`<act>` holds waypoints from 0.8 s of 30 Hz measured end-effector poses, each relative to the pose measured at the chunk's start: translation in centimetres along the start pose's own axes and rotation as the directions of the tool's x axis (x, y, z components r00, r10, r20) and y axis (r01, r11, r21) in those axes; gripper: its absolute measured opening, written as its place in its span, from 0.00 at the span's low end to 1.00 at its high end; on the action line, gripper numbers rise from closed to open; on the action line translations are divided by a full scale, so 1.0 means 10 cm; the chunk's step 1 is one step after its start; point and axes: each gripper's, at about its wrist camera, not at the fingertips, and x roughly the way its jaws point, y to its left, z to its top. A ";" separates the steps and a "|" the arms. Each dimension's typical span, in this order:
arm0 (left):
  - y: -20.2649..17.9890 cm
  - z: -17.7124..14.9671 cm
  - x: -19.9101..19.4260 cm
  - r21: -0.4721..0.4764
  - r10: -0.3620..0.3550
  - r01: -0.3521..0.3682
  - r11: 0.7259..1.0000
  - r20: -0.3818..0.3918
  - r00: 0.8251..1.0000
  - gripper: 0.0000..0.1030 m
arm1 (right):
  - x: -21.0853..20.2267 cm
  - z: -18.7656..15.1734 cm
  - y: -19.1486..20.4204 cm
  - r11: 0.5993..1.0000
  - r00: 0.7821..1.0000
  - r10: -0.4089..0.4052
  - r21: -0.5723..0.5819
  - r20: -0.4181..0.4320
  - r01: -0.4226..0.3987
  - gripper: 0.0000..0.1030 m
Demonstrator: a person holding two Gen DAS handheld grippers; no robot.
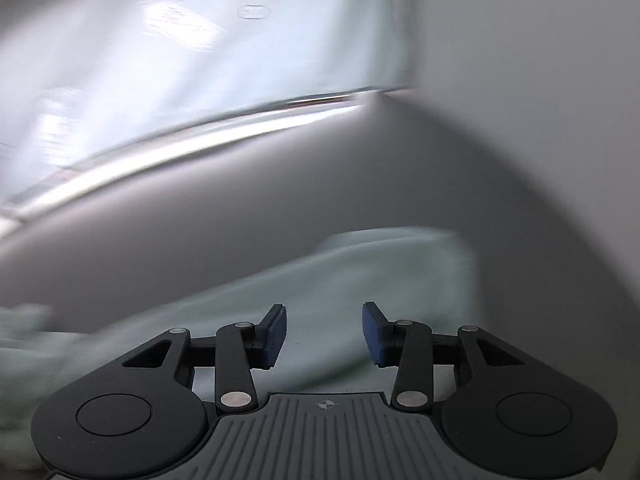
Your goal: Fold clothes
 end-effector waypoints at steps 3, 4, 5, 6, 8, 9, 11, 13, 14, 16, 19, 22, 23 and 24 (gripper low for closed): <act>0.03 -0.05 0.18 -0.005 0.009 -0.009 1.000 -0.055 0.998 0.21 | 0.05 -0.04 0.40 0.964 0.962 0.264 0.019 -0.071 -0.264 0.61; 0.05 -0.09 0.21 -0.012 -0.003 0.002 1.000 -0.076 0.997 0.14 | 0.07 -0.06 0.55 0.946 0.942 0.322 0.008 -0.097 -0.323 0.61; 0.09 -0.14 0.21 -0.030 -0.021 0.018 0.999 -0.084 0.996 0.11 | 0.09 -0.09 0.71 0.928 0.921 0.369 -0.007 -0.125 -0.373 0.61; 0.11 -0.18 0.19 -0.040 -0.030 0.027 0.999 -0.081 0.996 0.09 | 0.12 -0.14 0.89 0.909 0.900 0.405 -0.029 -0.159 -0.415 0.61; 0.21 -0.23 0.12 -0.049 -0.039 0.036 0.998 -0.067 0.997 0.05 | 0.17 -0.25 1.23 0.878 0.864 0.448 -0.073 -0.229 -0.474 0.62; 0.27 -0.25 0.08 -0.054 -0.044 0.040 0.998 -0.059 0.997 0.05 | 0.20 -0.32 1.41 0.868 0.855 0.439 -0.116 -0.276 -0.483 0.62; 0.36 -0.22 0.07 -0.054 -0.054 0.051 0.997 -0.045 0.998 0.04 | 0.29 -0.41 1.65 0.867 0.866 0.383 -0.198 -0.320 -0.457 0.47; 0.45 -0.14 0.09 -0.053 -0.058 0.056 0.997 -0.031 0.998 0.04 | 0.34 -0.51 1.87 0.877 0.919 0.256 -0.328 -0.299 -0.351 0.05; 0.49 -0.11 0.10 -0.052 -0.060 0.058 0.997 -0.024 0.998 0.04 | 0.34 -0.53 1.94 0.875 0.937 0.221 -0.370 -0.269 -0.312 0.05; 0.54 -0.01 0.16 -0.066 -0.073 0.072 0.995 -0.016 0.997 0.04 | 0.32 -0.43 1.98 0.878 0.949 0.229 -0.376 -0.215 -0.297 0.04; 0.65 0.21 0.23 -0.110 -0.114 0.114 0.987 0.008 0.993 0.04 | 0.25 -0.20 2.08 0.894 0.974 0.214 -0.389 -0.072 -0.225 0.04; 0.60 0.37 0.27 -0.077 -0.118 0.121 0.990 0.043 0.992 0.04 | 0.20 0.06 2.20 0.907 0.983 0.174 -0.398 0.061 -0.136 0.04; 0.56 0.44 0.28 -0.046 -0.115 0.117 0.992 0.059 0.992 0.04 | 0.19 0.12 2.22 0.911 0.982 0.163 -0.396 0.093 -0.114 0.04; 0.53 0.48 0.29 -0.027 -0.118 0.120 0.992 0.068 0.991 0.04 | 0.17 0.19 2.24 0.917 0.982 0.148 -0.388 0.121 -0.090 0.04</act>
